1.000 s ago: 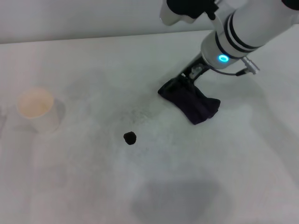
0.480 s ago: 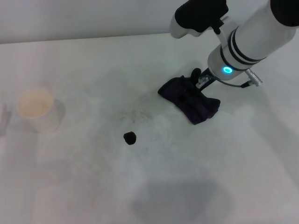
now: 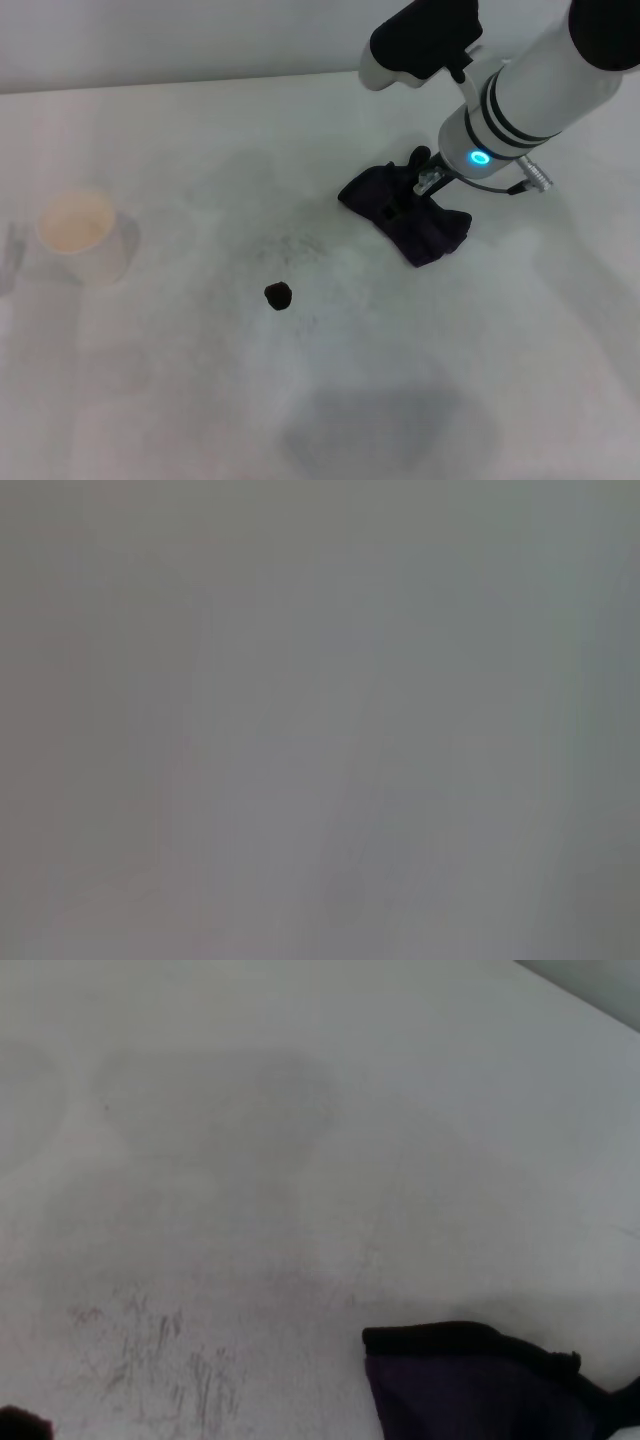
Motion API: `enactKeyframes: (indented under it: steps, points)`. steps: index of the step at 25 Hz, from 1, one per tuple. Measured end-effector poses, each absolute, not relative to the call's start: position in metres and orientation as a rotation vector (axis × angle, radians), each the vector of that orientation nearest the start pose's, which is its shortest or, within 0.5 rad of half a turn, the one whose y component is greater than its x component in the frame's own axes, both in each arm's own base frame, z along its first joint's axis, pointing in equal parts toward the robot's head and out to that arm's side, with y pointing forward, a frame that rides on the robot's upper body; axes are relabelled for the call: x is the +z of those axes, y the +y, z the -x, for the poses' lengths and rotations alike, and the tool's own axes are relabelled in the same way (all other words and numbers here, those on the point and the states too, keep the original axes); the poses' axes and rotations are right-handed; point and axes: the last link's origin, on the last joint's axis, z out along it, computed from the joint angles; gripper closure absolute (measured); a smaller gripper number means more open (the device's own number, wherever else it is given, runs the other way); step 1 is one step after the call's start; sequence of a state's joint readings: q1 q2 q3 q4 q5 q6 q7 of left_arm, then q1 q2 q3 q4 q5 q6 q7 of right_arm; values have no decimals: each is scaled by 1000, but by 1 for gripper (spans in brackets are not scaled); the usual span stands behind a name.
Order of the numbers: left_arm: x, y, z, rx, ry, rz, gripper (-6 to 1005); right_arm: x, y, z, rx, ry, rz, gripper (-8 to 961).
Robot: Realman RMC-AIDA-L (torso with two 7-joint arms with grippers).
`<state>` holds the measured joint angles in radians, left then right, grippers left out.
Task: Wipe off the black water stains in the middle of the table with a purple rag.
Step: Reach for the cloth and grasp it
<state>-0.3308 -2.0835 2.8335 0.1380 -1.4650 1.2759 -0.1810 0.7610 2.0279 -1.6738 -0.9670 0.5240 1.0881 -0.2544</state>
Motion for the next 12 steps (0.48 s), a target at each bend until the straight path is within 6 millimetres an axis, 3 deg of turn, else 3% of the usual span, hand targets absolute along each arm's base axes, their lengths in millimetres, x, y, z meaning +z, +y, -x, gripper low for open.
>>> enactKeyframes:
  steps: [12]
  points:
    - [-14,281,366,-663,-679,1484,127,-59,404,-200,-496,967,2339,485]
